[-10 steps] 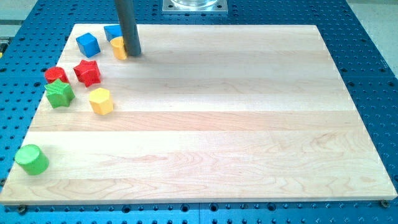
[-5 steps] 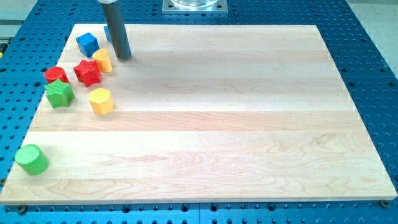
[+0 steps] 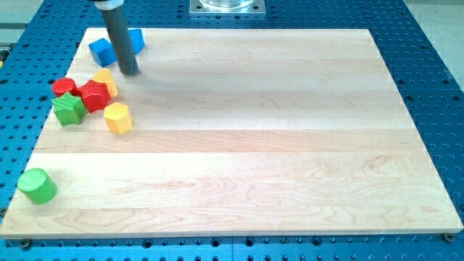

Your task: Make a group of red blocksyellow blocks and green star

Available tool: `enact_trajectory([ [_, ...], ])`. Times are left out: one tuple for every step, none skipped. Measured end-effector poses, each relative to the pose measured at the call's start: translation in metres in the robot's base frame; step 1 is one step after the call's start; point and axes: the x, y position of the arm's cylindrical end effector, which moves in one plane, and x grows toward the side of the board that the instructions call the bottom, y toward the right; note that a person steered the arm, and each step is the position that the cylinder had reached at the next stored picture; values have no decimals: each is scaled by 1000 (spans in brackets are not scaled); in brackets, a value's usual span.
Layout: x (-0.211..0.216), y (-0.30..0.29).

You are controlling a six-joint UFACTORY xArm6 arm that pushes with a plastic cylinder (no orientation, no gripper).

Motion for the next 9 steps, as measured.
enact_trajectory([
  [10, -17],
  [38, -11],
  [56, 60],
  [21, 59],
  [20, -11],
  [22, -72],
  [39, -103],
  [83, -69],
  [123, -6],
])
